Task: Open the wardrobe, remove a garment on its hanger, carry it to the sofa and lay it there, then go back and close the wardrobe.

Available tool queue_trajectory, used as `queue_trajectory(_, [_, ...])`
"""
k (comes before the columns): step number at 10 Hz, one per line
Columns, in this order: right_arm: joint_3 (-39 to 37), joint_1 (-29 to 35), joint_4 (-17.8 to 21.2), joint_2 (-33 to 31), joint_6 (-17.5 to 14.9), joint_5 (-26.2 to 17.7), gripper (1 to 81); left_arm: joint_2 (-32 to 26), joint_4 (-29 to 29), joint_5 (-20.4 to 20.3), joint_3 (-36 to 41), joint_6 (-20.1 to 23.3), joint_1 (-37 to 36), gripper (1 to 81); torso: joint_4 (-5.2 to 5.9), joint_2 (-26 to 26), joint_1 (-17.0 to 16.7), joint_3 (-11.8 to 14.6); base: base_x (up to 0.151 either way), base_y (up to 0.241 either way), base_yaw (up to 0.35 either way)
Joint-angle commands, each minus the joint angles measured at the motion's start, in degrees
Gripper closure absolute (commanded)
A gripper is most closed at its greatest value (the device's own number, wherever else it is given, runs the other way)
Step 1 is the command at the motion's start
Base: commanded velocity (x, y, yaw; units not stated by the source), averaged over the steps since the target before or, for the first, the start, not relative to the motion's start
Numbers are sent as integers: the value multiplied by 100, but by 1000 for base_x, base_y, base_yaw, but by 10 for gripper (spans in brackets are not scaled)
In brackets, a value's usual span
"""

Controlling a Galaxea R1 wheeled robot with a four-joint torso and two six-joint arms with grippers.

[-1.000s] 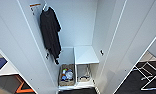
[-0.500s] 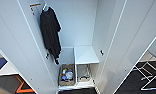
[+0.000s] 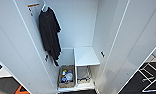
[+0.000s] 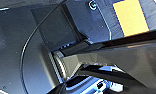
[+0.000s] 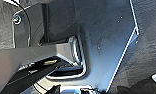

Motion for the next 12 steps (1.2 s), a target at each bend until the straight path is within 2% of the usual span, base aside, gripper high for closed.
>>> queue_trajectory(1, [16,24,11,14,-13,-367,10,32,-22,157,45,32,-55,10,0,0,0,0,92,0,0])
queue_trajectory(2, [16,15,11,14,-13,-367,10,32,-22,157,45,32,-46,10,0,0,2,0,91,0,0])
queue_trajectory(5, [16,-2,11,14,-21,-367,10,32,-22,149,45,32,-46,10,0,2,7,366,55,0,0])
queue_trajectory(8, [16,-2,11,14,-13,-367,10,32,-22,157,45,32,-38,10,0,2,5,961,0,0,0])
queue_trajectory(9, [16,15,11,14,-13,-367,10,32,-22,166,45,23,-46,10,0,2,0,669,0,0,0])
queue_trajectory(11, [16,32,11,14,-13,-367,10,-38,-56,201,45,-38,-29,10,0,-4,-3,839,0,0,0])
queue_trajectory(12, [16,42,2,23,-22,-367,10,-82,-233,201,10,-109,-20,10,557,-4,-3,883,0,0,0])
